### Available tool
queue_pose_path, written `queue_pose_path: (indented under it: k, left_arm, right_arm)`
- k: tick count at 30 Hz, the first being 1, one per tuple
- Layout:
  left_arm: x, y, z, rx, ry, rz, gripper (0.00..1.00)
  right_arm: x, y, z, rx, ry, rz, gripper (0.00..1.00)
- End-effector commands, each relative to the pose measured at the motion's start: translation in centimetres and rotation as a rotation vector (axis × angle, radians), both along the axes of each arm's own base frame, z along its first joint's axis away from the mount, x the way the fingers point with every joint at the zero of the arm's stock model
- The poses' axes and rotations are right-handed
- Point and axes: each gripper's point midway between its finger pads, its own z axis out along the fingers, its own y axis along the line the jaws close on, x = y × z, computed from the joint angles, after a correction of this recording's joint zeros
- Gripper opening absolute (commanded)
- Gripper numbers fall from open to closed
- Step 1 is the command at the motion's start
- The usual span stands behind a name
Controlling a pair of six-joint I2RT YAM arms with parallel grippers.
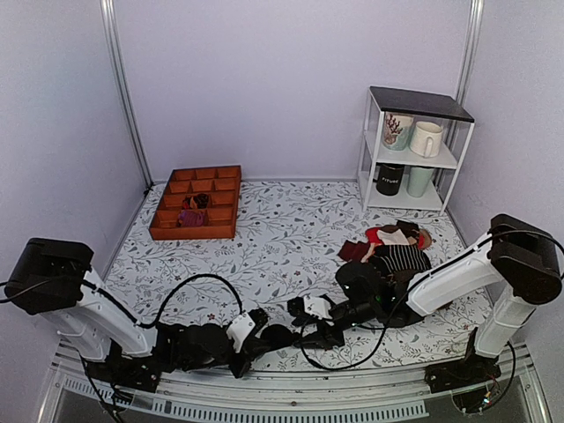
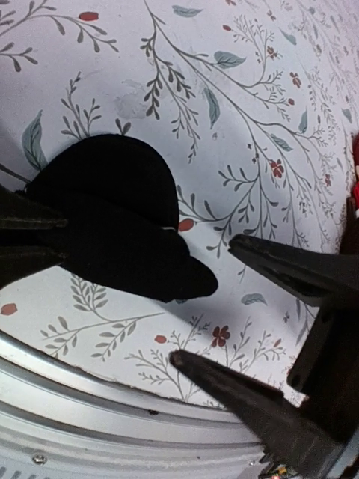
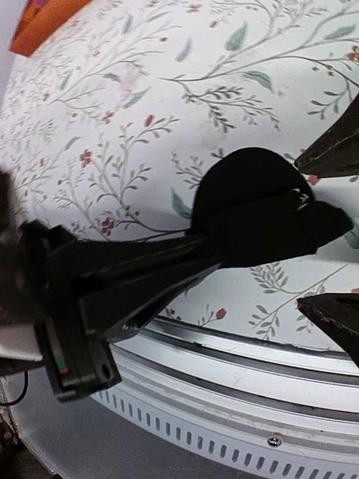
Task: Roll the socks
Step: Roll the sock at the center of the board.
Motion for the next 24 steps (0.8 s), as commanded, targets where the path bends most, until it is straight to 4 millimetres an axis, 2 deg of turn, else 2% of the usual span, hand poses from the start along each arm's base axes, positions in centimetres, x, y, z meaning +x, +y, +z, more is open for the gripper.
queue_pose_path:
  k: [1, 5, 9, 18, 21, 24]
  left_arm:
    - [-2.1, 5.3, -6.9, 0.282, 0.174, -0.021, 0.0]
    - [-2.3, 5.1, -7.3, 0.291, 0.189, -0.033, 0.0]
    - [-2.2, 5.2, -7.4, 0.292, 0.195, -0.034, 0.0]
    - [-2.2, 5.2, -7.5, 0.29, 0.203, -0.038, 0.0]
    - [-2.2, 5.1, -7.5, 0.287, 0.205, -0.039, 0.0]
    - [-2.2, 5.1, -7.7, 0.289, 0.209, -0.041, 0.0]
  right_arm:
    - [-0.6, 2.0, 3.5, 0.131, -0.226, 0.083, 0.55]
    - [-1.3, 2.6, 2.1, 0.082, -0.231, 0.116, 0.55]
    - [-1.5, 2.4, 0.7, 0.051, -0.208, 0.12, 0.55]
    - [-0.9, 2.3, -1.9, -0.016, -0.187, 0.088, 0.54]
    - [-0.7, 2.4, -2.1, -0.024, -0.179, 0.073, 0.46]
    - [-0.4, 2.3, -2.6, -0.054, -0.165, 0.056, 0.34]
